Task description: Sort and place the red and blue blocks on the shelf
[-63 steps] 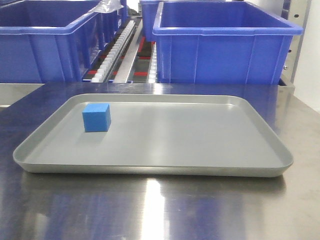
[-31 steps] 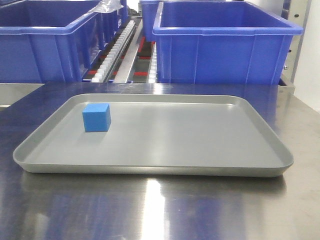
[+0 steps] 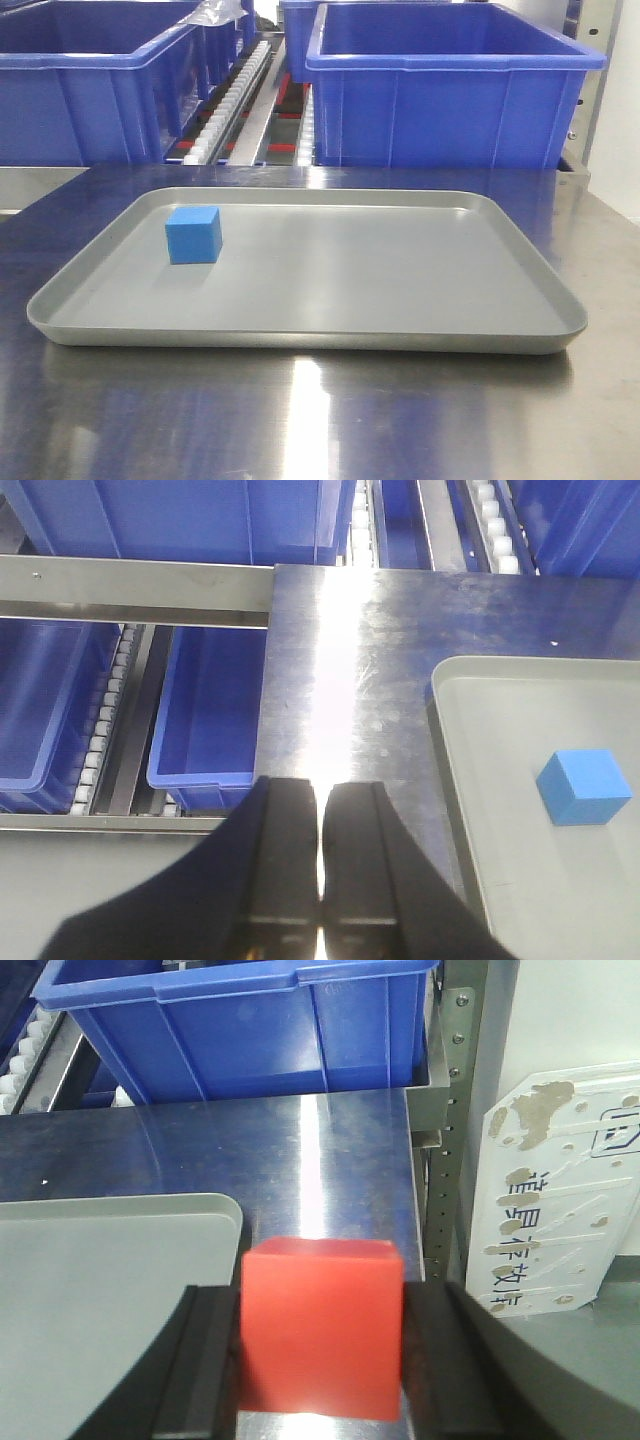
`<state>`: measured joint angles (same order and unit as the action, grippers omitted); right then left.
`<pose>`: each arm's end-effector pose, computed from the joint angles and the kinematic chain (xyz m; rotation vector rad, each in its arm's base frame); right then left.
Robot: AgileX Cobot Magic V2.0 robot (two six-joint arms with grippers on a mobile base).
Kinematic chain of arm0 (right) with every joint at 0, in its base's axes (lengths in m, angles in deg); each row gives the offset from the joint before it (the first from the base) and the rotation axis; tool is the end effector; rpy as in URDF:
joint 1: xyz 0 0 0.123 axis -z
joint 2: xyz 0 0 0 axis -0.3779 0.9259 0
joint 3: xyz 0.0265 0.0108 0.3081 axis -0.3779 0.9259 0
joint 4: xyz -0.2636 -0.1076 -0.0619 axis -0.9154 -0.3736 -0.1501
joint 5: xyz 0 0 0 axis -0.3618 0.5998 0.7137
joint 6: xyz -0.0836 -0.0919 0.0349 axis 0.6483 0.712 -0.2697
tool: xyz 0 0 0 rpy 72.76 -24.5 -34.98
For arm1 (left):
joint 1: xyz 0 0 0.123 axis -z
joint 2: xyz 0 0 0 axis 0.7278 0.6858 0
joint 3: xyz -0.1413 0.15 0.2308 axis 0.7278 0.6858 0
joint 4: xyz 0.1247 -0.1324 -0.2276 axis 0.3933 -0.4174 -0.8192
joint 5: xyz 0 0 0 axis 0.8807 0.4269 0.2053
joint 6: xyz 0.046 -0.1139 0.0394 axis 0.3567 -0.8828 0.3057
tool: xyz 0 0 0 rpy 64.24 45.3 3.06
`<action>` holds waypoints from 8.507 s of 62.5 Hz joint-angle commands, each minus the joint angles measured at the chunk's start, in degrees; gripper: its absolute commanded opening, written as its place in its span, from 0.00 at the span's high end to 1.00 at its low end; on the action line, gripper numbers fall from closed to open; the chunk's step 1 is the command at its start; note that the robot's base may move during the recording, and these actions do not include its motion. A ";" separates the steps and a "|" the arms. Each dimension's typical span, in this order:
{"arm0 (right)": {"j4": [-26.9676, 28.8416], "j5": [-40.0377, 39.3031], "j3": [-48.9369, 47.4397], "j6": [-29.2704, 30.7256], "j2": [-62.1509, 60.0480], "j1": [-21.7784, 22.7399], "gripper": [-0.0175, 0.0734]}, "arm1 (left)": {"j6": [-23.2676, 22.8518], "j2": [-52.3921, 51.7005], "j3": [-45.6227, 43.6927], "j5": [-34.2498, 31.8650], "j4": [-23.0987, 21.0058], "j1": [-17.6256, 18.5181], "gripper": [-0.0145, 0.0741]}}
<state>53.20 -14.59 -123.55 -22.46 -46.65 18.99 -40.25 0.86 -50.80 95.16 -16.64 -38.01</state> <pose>0.2060 0.0171 0.3206 0.1274 1.9473 0.2211 0.2035 -0.0278 0.2948 0.0145 2.0124 -0.1478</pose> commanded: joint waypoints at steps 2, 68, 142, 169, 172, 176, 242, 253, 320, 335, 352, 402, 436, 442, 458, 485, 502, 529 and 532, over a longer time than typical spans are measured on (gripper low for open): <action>-0.39 -4.72 -1.53 0.46 -0.47 0.42 0.75 | -0.06 0.12 -2.25 -4.84 0.01 0.07 0.70; -0.39 -4.72 -1.53 0.46 -0.47 0.42 0.75 | -0.06 7.78 -8.86 3.03 -4.77 0.07 0.56; -0.39 -4.72 -1.53 0.46 -0.47 0.42 0.75 | -0.52 44.56 -34.81 10.39 -11.19 18.28 0.31; -0.39 -4.72 -1.53 0.46 -0.47 0.42 0.75 | -4.58 50.70 -38.44 10.87 -7.79 21.34 0.23; -0.39 -4.72 -1.53 0.46 -0.47 0.42 0.75 | -5.66 51.14 -38.48 10.61 -7.79 21.34 0.23; -0.39 -4.72 -1.53 0.46 -0.47 0.42 0.75 | -6.48 51.49 -38.57 9.83 -7.79 21.34 0.23; -0.39 -4.72 -1.53 0.46 -0.47 0.42 0.75 | -13.88 56.30 -39.77 10.27 -3.12 22.79 0.24; -0.39 -4.72 -1.53 0.46 -0.47 0.42 0.75 | -14.09 56.80 -39.77 10.27 -2.22 22.79 0.24; -0.39 -4.72 -1.53 0.46 -0.47 0.42 0.75 | -14.09 59.73 -39.77 10.13 -1.97 22.79 0.26; -0.39 -4.72 -1.53 0.46 -0.47 0.42 0.75 | -14.09 59.55 -39.77 10.38 -1.75 22.79 0.42; -0.39 -4.72 -1.53 0.46 -0.47 0.42 0.75 | -14.09 57.49 -39.77 10.66 0.08 22.71 0.69; -0.39 -4.72 -1.53 0.46 -0.47 0.42 0.75 | -10.84 26.19 -26.79 5.63 2.74 7.75 0.70; -0.39 -4.72 -1.53 0.46 -0.47 0.42 0.75 | -10.84 0.58 -4.65 4.28 2.74 5.75 0.70; -0.39 -4.72 -1.53 0.46 -0.47 0.42 0.75 | -10.84 -2.48 -2.67 4.28 2.74 5.75 0.70; -0.39 -4.72 -1.53 0.46 -0.47 0.42 0.75 | -10.84 -7.81 0.14 4.16 4.14 5.75 0.70; -0.39 -4.72 -1.53 0.46 -0.47 0.42 0.75 | -10.84 -8.08 1.04 4.36 10.05 5.75 0.70; -0.39 -4.72 -1.53 0.46 -0.47 0.42 0.75 | -10.84 -8.08 1.04 4.36 10.05 5.75 0.70; -0.39 -4.72 -1.53 0.46 -0.47 0.42 0.75 | -10.84 -8.08 1.04 4.36 10.05 5.75 0.70; -0.39 -4.72 -1.53 0.46 -0.47 0.42 0.75 | -10.84 -8.08 1.04 4.36 10.05 5.75 0.70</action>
<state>53.20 -14.54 -123.55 -22.46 -46.65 18.99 -51.20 -7.16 -48.29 103.74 -7.23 -32.39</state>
